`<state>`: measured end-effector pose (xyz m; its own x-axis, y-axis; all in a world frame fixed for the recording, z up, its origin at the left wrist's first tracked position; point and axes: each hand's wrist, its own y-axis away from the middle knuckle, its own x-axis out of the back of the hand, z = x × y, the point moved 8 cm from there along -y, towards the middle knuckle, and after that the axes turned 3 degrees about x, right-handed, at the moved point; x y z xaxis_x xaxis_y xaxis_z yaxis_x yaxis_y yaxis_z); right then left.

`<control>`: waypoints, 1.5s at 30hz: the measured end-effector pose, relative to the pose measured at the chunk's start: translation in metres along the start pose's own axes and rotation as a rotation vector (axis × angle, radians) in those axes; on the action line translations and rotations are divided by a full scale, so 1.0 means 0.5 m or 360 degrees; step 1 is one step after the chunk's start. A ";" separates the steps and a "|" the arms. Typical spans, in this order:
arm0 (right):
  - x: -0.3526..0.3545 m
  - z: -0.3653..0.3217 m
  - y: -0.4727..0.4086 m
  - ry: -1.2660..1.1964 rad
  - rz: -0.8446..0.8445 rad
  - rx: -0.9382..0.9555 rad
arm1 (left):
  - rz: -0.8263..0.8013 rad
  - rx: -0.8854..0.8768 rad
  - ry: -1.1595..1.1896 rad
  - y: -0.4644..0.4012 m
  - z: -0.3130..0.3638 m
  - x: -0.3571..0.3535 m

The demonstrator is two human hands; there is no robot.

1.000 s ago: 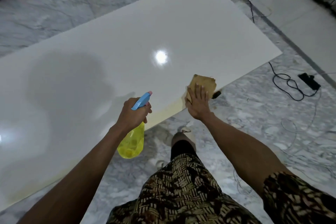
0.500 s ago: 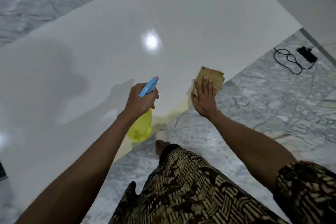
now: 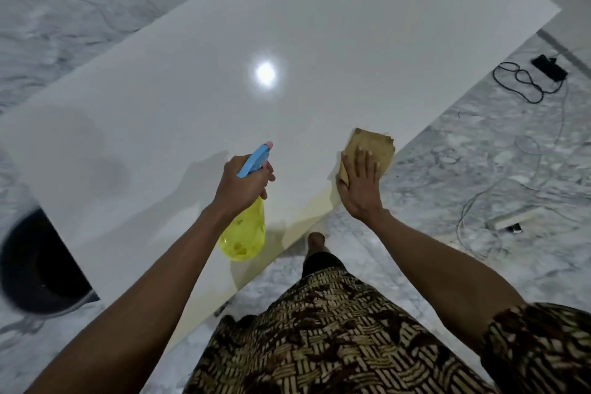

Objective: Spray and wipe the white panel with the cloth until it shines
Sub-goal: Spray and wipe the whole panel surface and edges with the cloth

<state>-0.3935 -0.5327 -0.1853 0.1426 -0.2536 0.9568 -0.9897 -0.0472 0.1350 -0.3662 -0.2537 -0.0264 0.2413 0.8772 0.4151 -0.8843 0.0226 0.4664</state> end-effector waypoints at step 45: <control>-0.347 -1.053 0.689 -0.0640 -0.0386 0.0507 | 0.0294 0.0151 0.0011 0.629 -0.631 0.510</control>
<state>-0.7647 0.0038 -0.1691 0.4201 -0.5444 0.7261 -0.8848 -0.4235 0.1944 -0.7088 0.1285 -0.0204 0.0753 0.8656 0.4950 -0.8716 -0.1840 0.4544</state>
